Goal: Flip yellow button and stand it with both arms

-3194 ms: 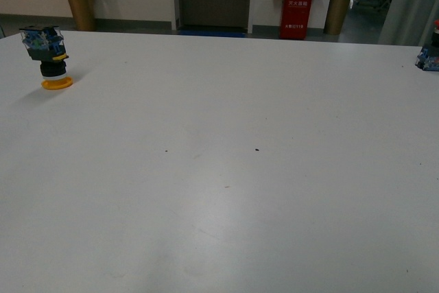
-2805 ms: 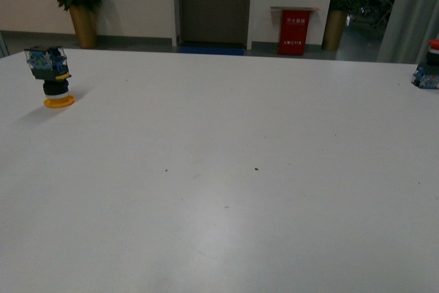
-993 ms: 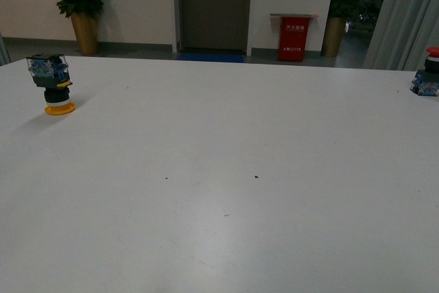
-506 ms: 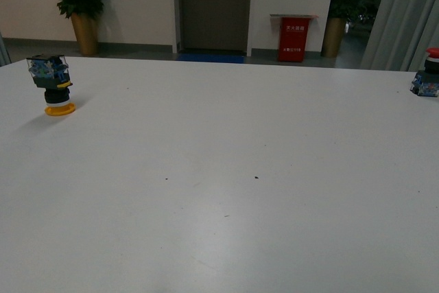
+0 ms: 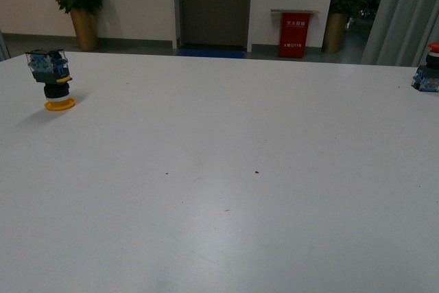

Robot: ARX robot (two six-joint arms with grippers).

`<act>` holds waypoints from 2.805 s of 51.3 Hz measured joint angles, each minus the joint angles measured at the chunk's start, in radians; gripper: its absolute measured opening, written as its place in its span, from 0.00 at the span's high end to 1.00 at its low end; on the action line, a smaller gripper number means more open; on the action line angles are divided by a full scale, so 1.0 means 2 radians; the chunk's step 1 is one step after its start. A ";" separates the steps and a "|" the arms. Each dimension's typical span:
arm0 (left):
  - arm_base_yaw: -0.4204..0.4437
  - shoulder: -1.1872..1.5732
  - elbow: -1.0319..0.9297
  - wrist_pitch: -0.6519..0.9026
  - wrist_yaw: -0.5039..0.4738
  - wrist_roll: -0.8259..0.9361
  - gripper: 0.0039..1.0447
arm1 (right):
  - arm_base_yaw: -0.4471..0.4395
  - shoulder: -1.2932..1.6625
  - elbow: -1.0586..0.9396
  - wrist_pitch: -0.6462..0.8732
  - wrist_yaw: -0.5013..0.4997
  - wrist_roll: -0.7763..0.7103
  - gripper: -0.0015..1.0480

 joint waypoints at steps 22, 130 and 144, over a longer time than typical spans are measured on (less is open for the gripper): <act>-0.052 0.206 0.110 0.028 -0.039 -0.032 0.06 | 0.000 0.000 0.000 0.000 0.000 0.000 0.07; -0.182 0.502 0.307 0.081 -0.108 -0.011 0.06 | 0.000 0.000 0.000 0.000 0.000 0.000 0.07; -0.190 0.530 0.322 0.089 -0.111 -0.043 0.06 | 0.000 0.000 0.000 0.000 0.000 0.000 0.07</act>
